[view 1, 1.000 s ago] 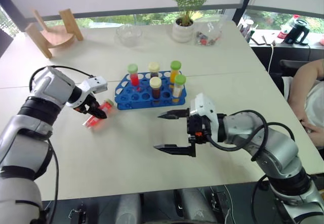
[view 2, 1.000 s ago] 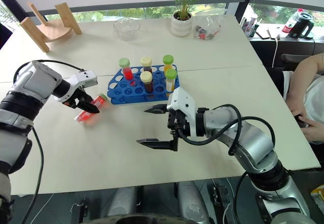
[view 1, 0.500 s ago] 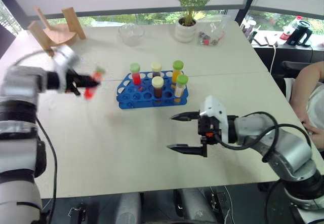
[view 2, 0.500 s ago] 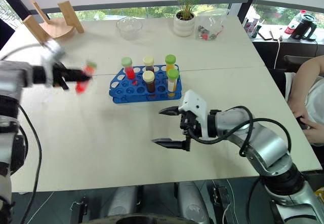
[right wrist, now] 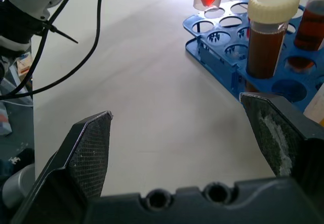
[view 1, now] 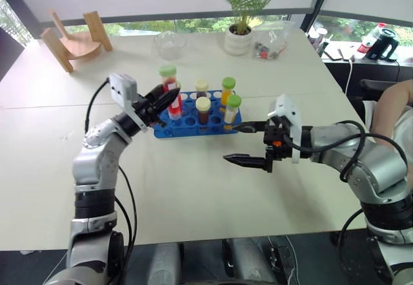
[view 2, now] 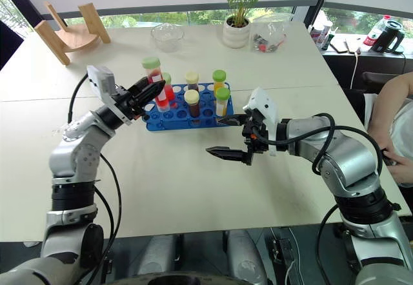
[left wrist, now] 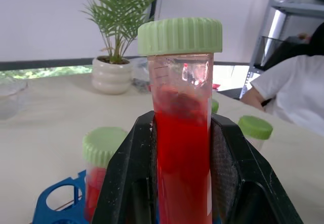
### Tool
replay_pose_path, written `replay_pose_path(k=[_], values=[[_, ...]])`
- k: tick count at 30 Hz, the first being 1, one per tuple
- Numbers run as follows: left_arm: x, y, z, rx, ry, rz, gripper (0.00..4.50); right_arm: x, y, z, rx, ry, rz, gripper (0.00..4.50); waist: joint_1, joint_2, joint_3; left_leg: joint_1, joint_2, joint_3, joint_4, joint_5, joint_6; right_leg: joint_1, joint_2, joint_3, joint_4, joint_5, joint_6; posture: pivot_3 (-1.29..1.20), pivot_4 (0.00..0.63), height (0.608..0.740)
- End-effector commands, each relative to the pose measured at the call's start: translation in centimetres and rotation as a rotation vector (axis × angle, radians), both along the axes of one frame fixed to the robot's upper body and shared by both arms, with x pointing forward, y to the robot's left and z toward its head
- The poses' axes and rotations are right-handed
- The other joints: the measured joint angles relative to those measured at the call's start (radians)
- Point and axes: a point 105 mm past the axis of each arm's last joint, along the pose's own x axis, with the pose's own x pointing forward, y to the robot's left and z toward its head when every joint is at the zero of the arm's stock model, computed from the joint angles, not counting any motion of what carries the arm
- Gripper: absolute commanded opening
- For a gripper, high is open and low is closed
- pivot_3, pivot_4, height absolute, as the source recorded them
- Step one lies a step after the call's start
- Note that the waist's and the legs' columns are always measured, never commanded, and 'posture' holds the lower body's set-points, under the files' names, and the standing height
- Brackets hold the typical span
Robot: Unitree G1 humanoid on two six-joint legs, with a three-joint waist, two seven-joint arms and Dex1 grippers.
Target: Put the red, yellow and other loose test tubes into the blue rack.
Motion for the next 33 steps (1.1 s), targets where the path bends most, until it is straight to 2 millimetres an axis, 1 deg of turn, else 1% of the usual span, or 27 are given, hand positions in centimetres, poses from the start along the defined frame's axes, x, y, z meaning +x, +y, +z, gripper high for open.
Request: replay_pose_path(k=[1, 3, 8, 13, 18, 23, 33], values=[[0.4, 0.2, -0.5, 0.023, -0.043, 0.046, 0.84, -0.1, 0.0, 1.6, 0.017, -0.052, 0.017, 4.50, 0.000, 0.000, 0.000, 0.000, 0.000, 0.000, 0.000, 0.000, 0.000, 0.000, 0.000, 0.000, 0.000, 0.000, 0.000, 0.00, 0.150, 0.740], [0.8, 0.2, -1.3, 0.042, -0.036, 0.055, 0.84, 0.1, 0.0, 1.6, 0.017, -0.055, 0.010, 4.50, 0.000, 0.000, 0.000, 0.000, 0.000, 0.000, 0.000, 0.000, 0.000, 0.000, 0.000, 0.000, 0.000, 0.000, 0.000, 0.00, 0.150, 0.740], [1.3, 0.4, -2.2, 0.055, -0.029, 0.069, 0.84, 0.3, 0.1, 1.6, 0.020, -0.060, 0.001, 4.50, 0.000, 0.000, 0.000, 0.000, 0.000, 0.000, 0.000, 0.000, 0.000, 0.000, 0.000, 0.000, -0.001, 0.000, 0.000, 0.00, 0.150, 0.740], [1.9, -0.2, -3.7, 0.107, -0.030, 0.082, 0.84, 0.6, 0.3, 1.8, 0.040, -0.078, -0.025, 4.50, 0.001, 0.000, 0.000, 0.000, 0.000, 0.000, 0.000, 0.000, 0.000, 0.000, 0.000, 0.000, -0.001, 0.000, 0.000, 0.00, 0.150, 0.740], [2.0, -1.0, -4.1, 0.119, -0.029, 0.060, 0.84, 0.6, 0.5, 1.7, 0.050, -0.080, -0.038, 4.50, 0.001, 0.001, 0.000, 0.000, 0.000, 0.000, 0.000, 0.000, 0.000, 0.001, 0.000, 0.000, -0.001, 0.000, 0.000, 0.00, 0.150, 0.740], [1.6, -1.3, -4.5, 0.125, -0.015, 0.031, 0.84, 0.5, 0.5, 1.5, 0.053, -0.076, -0.049, 4.50, 0.001, 0.001, -0.001, 0.000, 0.000, 0.000, 0.000, 0.000, 0.000, 0.001, 0.000, 0.000, -0.001, 0.000, 0.000, 0.00, 0.150, 0.740], [0.9, -0.2, -5.2, 0.153, 0.008, 0.057, 0.84, 0.8, 0.6, 1.2, 0.069, -0.068, -0.060, 4.50, -0.001, 0.001, -0.001, 0.001, 0.000, 0.000, 0.000, 0.000, 0.001, 0.001, 0.000, 0.000, -0.001, 0.000, 0.000, 0.00, 0.150, 0.740]])
